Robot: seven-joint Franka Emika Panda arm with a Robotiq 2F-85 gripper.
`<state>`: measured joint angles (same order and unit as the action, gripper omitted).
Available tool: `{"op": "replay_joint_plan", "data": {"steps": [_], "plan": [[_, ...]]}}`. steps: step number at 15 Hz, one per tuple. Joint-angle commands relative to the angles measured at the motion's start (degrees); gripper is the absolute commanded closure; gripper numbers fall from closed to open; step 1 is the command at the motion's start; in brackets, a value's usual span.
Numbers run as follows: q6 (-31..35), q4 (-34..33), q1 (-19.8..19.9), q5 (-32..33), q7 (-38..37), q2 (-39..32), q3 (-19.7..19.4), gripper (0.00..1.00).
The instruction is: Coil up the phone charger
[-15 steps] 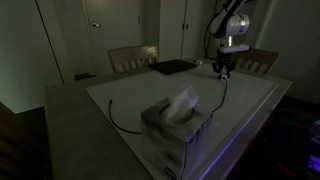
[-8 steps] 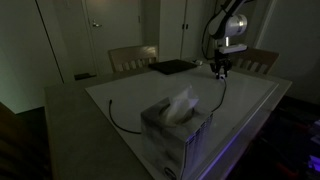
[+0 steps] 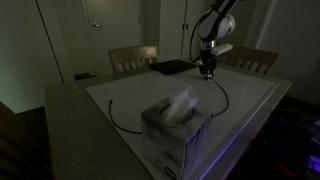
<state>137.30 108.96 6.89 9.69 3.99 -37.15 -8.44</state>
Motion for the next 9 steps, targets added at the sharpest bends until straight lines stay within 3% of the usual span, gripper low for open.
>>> {"op": "replay_joint_plan", "data": {"steps": [1, 3, 4, 6, 9], "plan": [[0.0, 0.1, -0.1, 0.2, 0.3, 0.1, 0.4, 0.49], [0.2, 0.7, -0.2, 0.3, 0.8, 0.5, 0.5, 0.49], [0.3, 0.8, -0.1, 0.3, 1.0, 0.6, 0.5, 0.74], [0.4, 1.0, -0.5, 0.9, 1.5, 0.7, 0.6, 0.74], [5.6, 3.2, 1.2, 1.1, 11.0, 2.2, 4.1, 0.74]]}}
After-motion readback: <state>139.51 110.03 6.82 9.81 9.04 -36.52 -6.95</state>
